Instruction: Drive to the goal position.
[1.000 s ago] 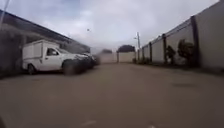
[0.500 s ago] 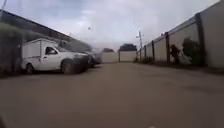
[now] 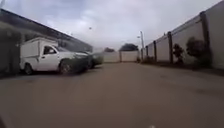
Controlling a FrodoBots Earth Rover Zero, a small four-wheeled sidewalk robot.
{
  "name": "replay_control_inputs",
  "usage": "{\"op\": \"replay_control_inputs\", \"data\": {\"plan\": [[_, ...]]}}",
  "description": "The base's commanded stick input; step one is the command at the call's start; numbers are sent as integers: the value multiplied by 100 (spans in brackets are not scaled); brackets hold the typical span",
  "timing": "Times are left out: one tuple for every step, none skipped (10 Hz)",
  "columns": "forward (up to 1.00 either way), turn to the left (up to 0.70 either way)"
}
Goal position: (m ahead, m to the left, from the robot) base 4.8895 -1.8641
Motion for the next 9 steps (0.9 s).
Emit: {"op": "replay_control_inputs", "data": {"plan": [[50, 0], [50, 0], [50, 0], [50, 0], [50, 0], [50, 0], [50, 0], [50, 0], [50, 0]]}}
